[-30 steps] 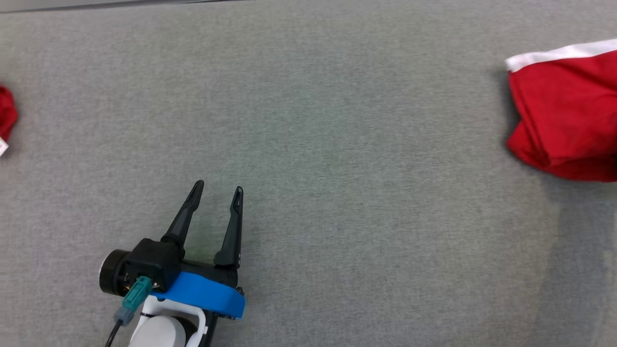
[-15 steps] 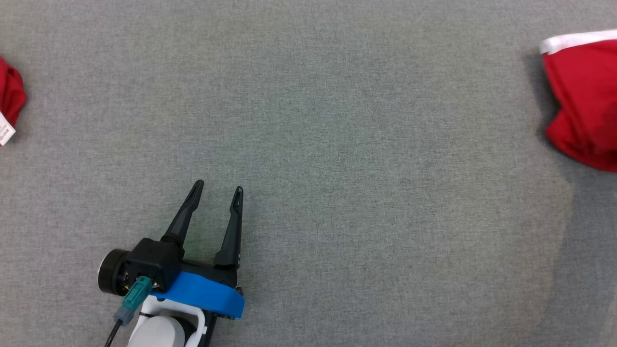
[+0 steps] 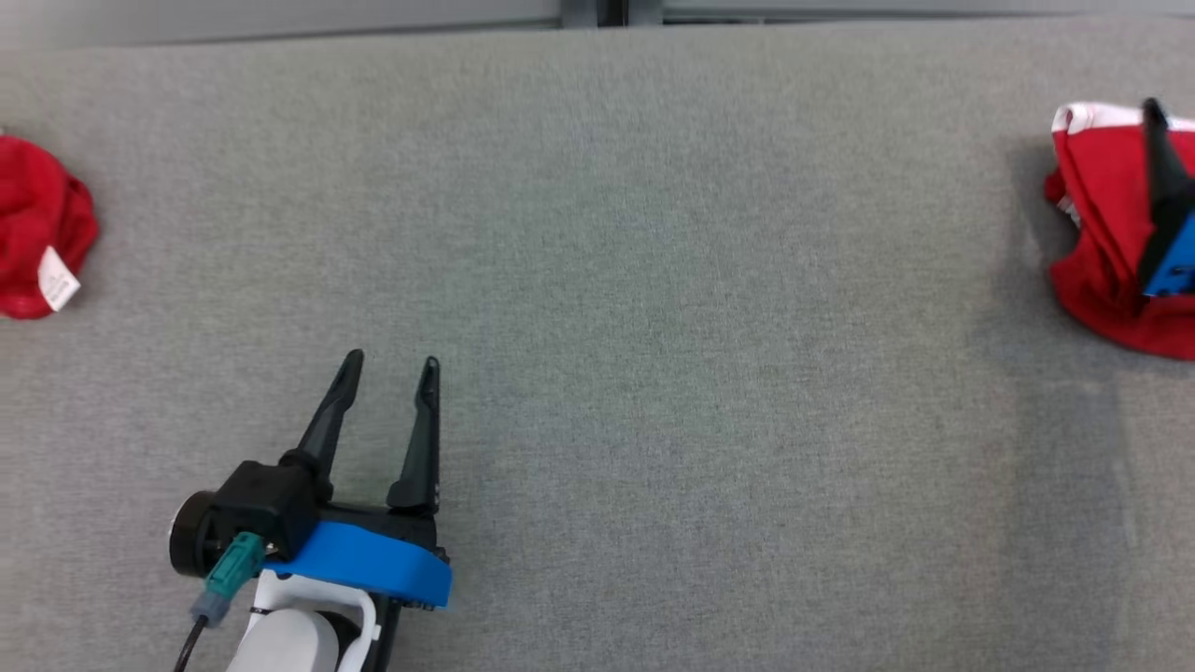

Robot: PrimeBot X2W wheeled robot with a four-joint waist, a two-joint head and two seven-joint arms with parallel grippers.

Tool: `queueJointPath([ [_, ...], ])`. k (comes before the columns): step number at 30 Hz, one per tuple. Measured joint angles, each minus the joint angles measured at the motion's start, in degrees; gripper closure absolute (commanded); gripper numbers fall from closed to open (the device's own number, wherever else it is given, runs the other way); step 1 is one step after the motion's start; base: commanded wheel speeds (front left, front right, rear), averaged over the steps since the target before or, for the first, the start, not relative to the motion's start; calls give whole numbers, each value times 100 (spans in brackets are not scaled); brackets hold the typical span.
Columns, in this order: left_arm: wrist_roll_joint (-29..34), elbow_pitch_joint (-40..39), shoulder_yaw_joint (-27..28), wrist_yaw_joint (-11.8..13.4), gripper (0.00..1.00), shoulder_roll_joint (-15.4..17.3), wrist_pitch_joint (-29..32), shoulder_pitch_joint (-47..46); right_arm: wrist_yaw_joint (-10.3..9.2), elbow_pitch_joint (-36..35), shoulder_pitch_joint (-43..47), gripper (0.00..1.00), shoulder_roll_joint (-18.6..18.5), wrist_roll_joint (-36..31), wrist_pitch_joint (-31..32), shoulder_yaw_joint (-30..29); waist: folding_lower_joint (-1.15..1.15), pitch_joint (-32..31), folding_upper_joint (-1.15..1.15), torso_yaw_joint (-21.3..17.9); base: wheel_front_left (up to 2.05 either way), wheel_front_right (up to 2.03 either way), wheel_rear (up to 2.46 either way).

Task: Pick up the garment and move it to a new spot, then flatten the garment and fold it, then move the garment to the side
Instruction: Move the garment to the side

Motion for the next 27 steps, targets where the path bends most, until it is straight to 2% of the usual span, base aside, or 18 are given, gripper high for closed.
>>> queueJointPath([
  [8, -408, 475, 421, 129, 0, -5, -177, 20, 0, -156, 219, 0, 636, -3, -579, 364, -1, -706, 0, 144, 0, 0, 0],
  [15, -788, 964, 747, 197, 0, -57, -316, 402, 0, -27, 1066, 0, 1529, -226, -1188, 52, -1, -1303, 0, 209, 0, 0, 0],
  [18, -862, 1161, 793, 196, 0, -70, -379, 553, 0, -41, 1471, 0, 1795, -438, -1445, -47, -1, -1540, 0, 249, 0, 0, 0],
  [24, -875, 1416, 805, 191, 0, -82, -487, 901, 0, -453, 2365, 0, 2030, -765, -1726, -32, -1, -1918, 0, 342, 0, 0, 0],
  [27, -845, 1473, 730, 169, 0, -93, -522, 1065, -1, -792, 2901, 0, 2039, -356, -1804, 166, -1, -2067, 0, 420, 0, 0, 0],
])
